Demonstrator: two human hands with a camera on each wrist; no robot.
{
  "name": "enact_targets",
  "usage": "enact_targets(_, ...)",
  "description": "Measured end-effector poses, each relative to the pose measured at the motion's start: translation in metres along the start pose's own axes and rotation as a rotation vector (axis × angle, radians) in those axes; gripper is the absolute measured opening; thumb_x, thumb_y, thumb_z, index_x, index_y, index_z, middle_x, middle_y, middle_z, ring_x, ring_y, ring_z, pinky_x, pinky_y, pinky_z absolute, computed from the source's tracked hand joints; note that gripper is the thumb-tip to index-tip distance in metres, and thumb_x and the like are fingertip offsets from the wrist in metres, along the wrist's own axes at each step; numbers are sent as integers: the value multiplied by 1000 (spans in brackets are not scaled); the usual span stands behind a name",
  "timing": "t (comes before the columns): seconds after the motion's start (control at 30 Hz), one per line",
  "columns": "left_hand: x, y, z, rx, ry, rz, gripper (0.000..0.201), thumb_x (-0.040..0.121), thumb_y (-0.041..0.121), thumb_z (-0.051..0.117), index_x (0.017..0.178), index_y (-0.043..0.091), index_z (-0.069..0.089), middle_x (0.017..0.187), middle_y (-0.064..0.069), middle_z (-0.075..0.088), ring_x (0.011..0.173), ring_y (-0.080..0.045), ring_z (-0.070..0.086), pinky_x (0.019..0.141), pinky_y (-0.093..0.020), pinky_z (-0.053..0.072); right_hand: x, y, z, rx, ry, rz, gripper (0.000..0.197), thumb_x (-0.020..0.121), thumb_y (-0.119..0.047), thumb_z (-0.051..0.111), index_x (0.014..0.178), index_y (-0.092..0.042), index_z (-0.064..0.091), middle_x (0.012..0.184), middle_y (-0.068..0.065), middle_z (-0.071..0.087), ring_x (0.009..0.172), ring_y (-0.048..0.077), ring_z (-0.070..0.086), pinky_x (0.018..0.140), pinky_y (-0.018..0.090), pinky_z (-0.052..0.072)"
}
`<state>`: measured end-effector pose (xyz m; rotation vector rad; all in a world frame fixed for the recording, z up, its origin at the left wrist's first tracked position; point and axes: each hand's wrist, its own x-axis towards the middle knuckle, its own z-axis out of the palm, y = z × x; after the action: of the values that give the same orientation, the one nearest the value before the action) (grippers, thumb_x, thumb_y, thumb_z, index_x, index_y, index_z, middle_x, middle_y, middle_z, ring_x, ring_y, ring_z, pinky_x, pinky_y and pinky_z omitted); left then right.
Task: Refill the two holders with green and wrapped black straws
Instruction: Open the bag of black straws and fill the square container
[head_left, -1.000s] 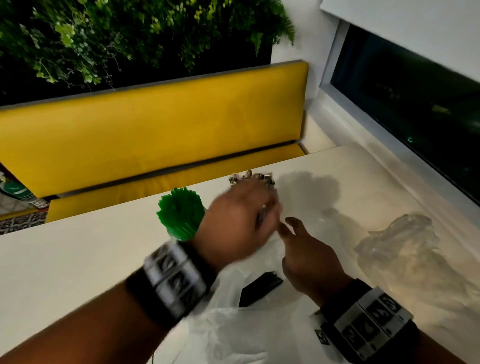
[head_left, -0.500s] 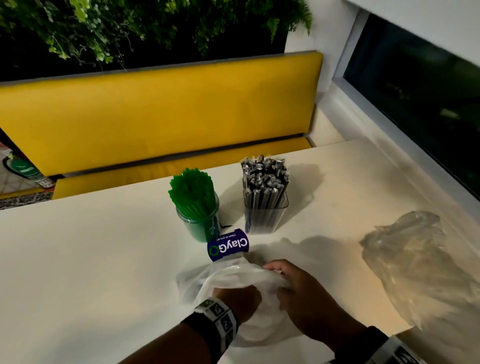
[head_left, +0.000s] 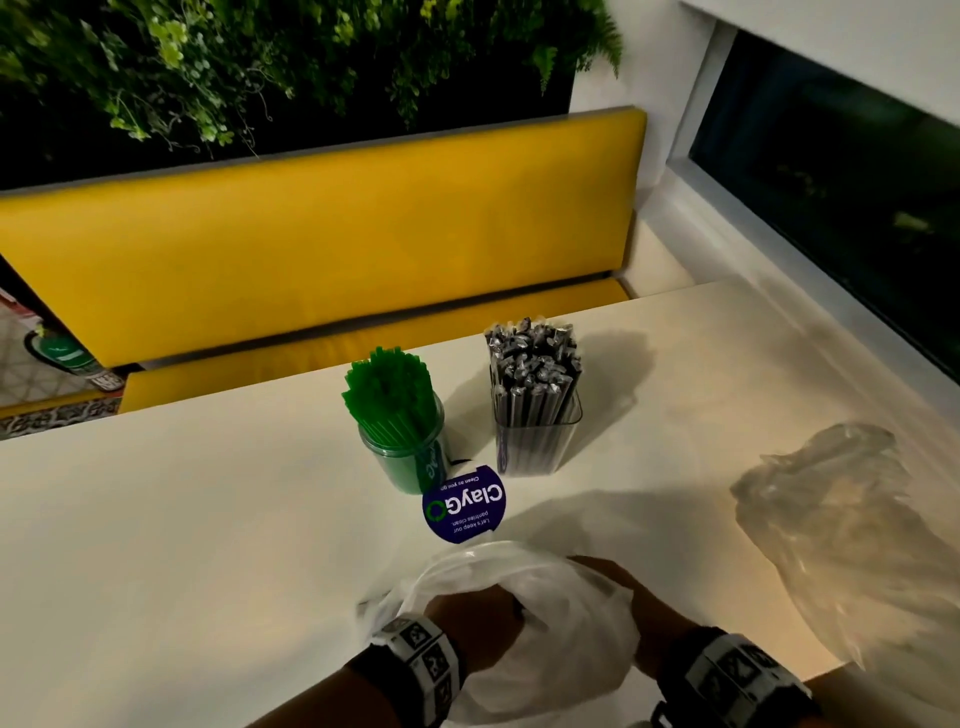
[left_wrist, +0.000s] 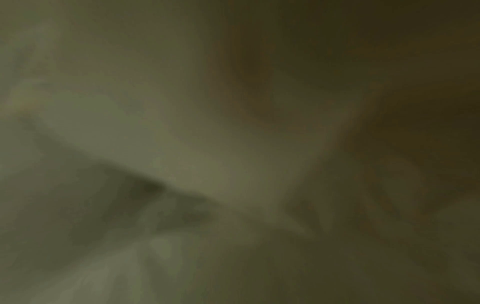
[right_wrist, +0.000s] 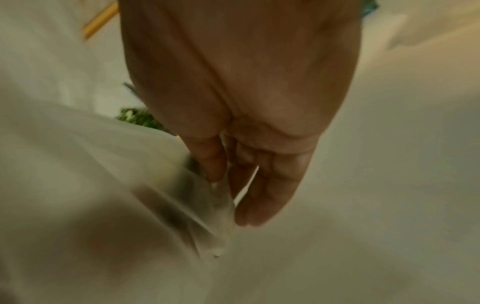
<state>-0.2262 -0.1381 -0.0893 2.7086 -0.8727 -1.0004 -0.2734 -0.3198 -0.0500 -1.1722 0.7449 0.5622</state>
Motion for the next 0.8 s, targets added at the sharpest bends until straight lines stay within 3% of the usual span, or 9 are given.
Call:
enact_targets(0.1, -18, 8, -26, -201, 72, 56, 37, 101, 37, 41, 137, 36, 52, 142, 8, 54, 133, -16, 46, 114, -27, 31, 2, -6, -4, 90, 44, -119, 43, 97, 9, 41, 65, 0, 68, 63, 18, 64, 53, 19, 64, 45, 20, 51)
enact_targets(0.2, -45, 14, -57, -395, 104, 202, 17, 97, 33, 53, 112, 33, 59, 115, 10, 66, 107, -12, 61, 94, -25, 45, 0, -4, -19, 233, 45, -152, 53, 100, 6, 32, 61, -2, 67, 64, 20, 57, 48, 25, 62, 38, 22, 50)
enact_targets(0.27, -68, 18, -81, -729, 133, 363, 4, 95, 25, 63, 92, 23, 61, 93, 9, 65, 85, -5, 60, 83, -30, 51, 3, 1, -30, 138, 105, -156, 37, 99, 11, 34, 79, -3, 61, 75, 17, 63, 67, 28, 64, 46, 22, 55)
enact_targets(0.33, -88, 20, -114, -1017, 270, 401, 8, 92, 19, 66, 90, 11, 66, 88, -1, 68, 80, -6, 62, 76, -23, 51, 5, 4, -33, 72, 112, -193, 28, 101, 8, 33, 106, 5, 60, 98, 25, 70, 92, 35, 60, 74, 22, 58)
enact_targets(0.4, -103, 20, -151, -1185, 556, 400, 9, 86, 22, 68, 90, 14, 69, 85, -12, 71, 81, -17, 68, 78, -26, 54, 14, 4, -37, -253, 126, -213, 25, 102, -6, 44, 116, 7, 59, 114, 30, 65, 97, 34, 60, 94, 41, 51)
enact_targets(0.53, -122, 26, -226, -1258, 996, 556, 8, 87, 21, 62, 95, 20, 65, 81, -9, 68, 82, -34, 66, 82, -48, 54, 5, -13, -39, -945, 245, -3, 23, 93, -5, 57, 74, -18, 58, 54, -14, 67, 72, 16, 54, 94, 35, 49)
enact_targets(0.67, -128, 49, -269, -1209, 1044, 744, 10, 93, 19, 58, 96, 26, 63, 81, -2, 67, 80, -31, 66, 76, -43, 54, -3, -45, -50, -1155, 352, 33, 37, 96, -13, 49, 131, -2, 52, 122, 14, 66, 85, 21, 58, 89, 32, 50)
enact_targets(0.73, -115, 60, -274, -1219, 996, 736, 5, 96, 16, 58, 97, 21, 61, 80, -3, 67, 78, -29, 66, 74, -39, 54, -7, -62, -56, -1170, 522, -140, 38, 94, -24, 51, 131, -18, 55, 127, 8, 62, 104, 24, 62, 91, 32, 49)
enact_targets(0.8, -94, 68, -270, -1231, 921, 647, 2, 98, 15, 58, 97, 14, 58, 78, -8, 65, 76, -26, 65, 72, -34, 53, -12, -76, -51, -1067, 664, -522, 36, 91, -23, 56, 127, -26, 57, 121, 4, 61, 96, 22, 65, 81, 31, 52)
